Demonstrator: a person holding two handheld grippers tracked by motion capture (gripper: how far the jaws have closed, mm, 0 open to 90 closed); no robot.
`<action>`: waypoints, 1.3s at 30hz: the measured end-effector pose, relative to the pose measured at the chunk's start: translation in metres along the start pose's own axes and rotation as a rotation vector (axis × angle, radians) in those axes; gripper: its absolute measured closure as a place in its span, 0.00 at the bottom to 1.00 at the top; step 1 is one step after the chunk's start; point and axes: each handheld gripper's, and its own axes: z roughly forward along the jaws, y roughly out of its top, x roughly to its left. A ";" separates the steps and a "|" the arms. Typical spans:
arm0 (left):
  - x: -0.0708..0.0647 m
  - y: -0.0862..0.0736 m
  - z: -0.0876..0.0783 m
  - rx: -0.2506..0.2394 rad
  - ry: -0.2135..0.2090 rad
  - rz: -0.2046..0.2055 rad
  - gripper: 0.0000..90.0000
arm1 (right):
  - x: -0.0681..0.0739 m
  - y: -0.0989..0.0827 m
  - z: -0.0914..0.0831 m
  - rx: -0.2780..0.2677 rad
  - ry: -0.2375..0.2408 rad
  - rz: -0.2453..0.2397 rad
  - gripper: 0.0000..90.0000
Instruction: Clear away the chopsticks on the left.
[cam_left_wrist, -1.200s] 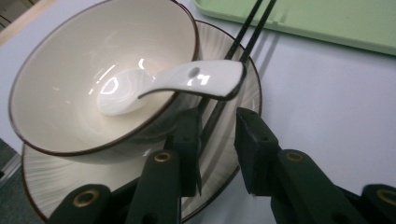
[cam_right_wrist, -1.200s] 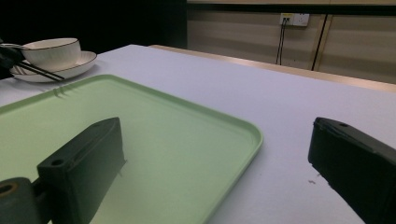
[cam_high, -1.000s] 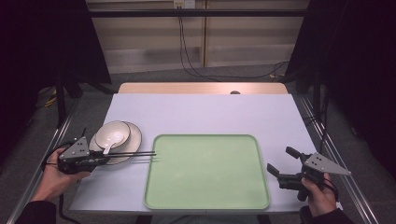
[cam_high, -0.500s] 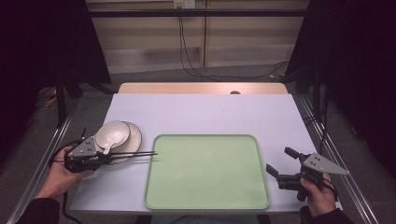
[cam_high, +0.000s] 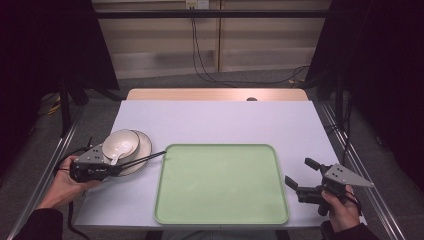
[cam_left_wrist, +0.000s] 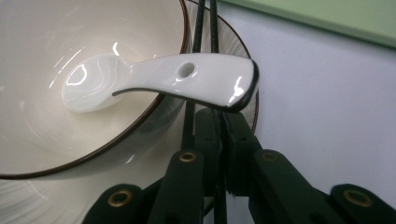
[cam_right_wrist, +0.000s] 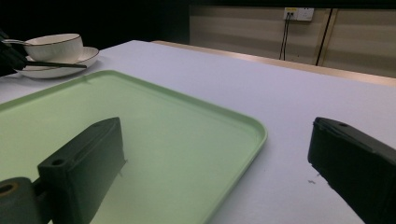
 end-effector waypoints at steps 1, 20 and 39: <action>-0.001 0.000 0.000 -0.006 -0.003 -0.011 0.96 | 0.000 0.000 0.000 0.001 0.000 -0.001 0.03; -0.018 0.005 -0.017 -0.120 0.025 -0.165 0.96 | 0.000 0.002 -0.001 -0.029 0.005 0.002 0.03; -0.064 0.020 -0.026 -0.168 -0.002 -0.238 0.96 | 0.001 0.002 0.000 -0.047 -0.006 0.000 0.03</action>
